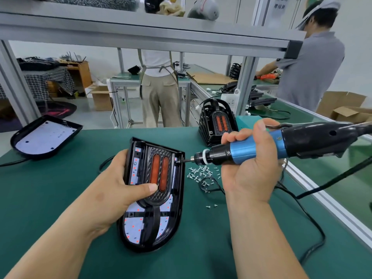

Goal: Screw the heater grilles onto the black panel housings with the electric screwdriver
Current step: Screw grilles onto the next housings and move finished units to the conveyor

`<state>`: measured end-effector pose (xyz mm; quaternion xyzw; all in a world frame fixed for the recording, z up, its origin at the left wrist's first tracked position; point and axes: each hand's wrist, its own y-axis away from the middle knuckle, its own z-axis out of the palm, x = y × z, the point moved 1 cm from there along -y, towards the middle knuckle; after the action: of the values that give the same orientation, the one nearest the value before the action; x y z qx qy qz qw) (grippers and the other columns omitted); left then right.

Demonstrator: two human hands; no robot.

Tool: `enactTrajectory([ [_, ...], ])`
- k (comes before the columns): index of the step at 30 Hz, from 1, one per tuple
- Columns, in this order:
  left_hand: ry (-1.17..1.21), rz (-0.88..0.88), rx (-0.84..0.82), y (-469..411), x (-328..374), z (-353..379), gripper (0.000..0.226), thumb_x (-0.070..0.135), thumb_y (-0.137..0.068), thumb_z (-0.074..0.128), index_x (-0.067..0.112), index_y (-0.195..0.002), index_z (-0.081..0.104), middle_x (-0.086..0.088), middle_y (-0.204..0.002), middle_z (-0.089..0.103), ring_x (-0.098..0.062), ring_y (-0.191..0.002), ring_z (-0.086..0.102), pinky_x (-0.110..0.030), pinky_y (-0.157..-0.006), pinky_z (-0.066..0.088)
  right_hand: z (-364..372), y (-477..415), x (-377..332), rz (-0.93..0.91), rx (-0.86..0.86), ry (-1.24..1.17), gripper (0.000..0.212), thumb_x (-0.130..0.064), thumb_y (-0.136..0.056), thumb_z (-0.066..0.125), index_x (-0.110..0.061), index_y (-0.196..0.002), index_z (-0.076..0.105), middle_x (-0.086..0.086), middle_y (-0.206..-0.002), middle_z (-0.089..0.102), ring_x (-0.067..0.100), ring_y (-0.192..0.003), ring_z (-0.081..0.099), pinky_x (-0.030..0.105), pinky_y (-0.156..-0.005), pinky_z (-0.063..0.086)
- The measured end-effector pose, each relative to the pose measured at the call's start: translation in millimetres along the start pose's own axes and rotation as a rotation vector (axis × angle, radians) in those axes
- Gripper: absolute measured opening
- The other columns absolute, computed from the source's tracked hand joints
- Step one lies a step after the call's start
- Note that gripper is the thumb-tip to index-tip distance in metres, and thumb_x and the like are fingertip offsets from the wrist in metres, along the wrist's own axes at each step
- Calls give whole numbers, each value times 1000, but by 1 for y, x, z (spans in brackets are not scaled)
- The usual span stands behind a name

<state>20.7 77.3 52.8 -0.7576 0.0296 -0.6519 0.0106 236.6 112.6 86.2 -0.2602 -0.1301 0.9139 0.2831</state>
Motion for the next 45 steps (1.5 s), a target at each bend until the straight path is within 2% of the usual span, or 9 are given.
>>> enactTrajectory([
  [3,-1,13,-1,0,0,0,67,14,-63,78,32,-121,52,3,-107,75,-17,-96,73,-31,-81,55,0,0,-1,-9,-20,7,19,-11,-85,64,-20,-99,54,-2,-57,52,14,-54,54,32,-69,51],
  [7,-12,22,1,0,1,1,67,16,-62,77,36,-120,52,4,-106,75,-17,-96,73,-36,-85,54,1,1,-1,-3,-24,16,17,-12,-86,63,-21,-98,54,-2,-56,53,14,-54,55,33,-69,52],
  [12,-23,11,11,0,2,2,67,14,-63,78,34,-121,51,4,-106,75,-18,-97,73,-36,-86,54,4,3,0,-8,-12,39,19,-12,-84,64,-19,-99,54,-2,-55,53,16,-56,53,35,-70,52],
  [16,-31,-5,19,-1,0,1,61,-7,-77,77,31,-118,53,1,-105,75,-19,-96,73,-32,-82,54,4,3,-1,-20,-14,44,19,-12,-83,64,-19,-98,55,-2,-55,53,16,-56,52,35,-70,51],
  [20,-27,-12,26,-2,-1,1,58,-10,-79,72,28,-118,53,-1,-104,76,-20,-96,73,-33,-82,54,3,1,-3,-49,-19,43,16,-11,-84,64,-19,-96,55,-1,-55,54,16,-55,53,35,-70,51],
  [25,-16,-8,17,-2,1,3,66,-1,-70,82,31,-120,52,3,-104,76,-18,-95,73,-31,-81,53,3,1,-2,-26,-14,48,17,-12,-84,64,-19,-97,55,-1,-56,54,15,-56,54,35,-70,51],
  [32,-3,5,11,-1,2,3,67,13,-60,77,33,-119,52,4,-103,76,-17,-94,74,-32,-82,53,5,2,-3,-11,-28,46,17,-12,-84,64,-20,-97,55,-2,-55,55,15,-55,55,35,-69,51],
  [41,-10,3,16,-2,2,3,67,13,-60,77,32,-120,53,3,-104,76,-17,-93,74,-31,-80,54,6,3,-5,-29,-23,70,17,-12,-84,64,-19,-97,56,-2,-54,54,15,-56,54,35,-69,51],
  [45,-23,-10,11,-2,1,2,70,1,-66,85,29,-122,53,1,-104,76,-19,-95,74,-31,-80,55,5,1,-7,-32,-7,65,21,-13,-83,65,-18,-100,55,1,-55,54,20,-58,52,39,-72,51],
])
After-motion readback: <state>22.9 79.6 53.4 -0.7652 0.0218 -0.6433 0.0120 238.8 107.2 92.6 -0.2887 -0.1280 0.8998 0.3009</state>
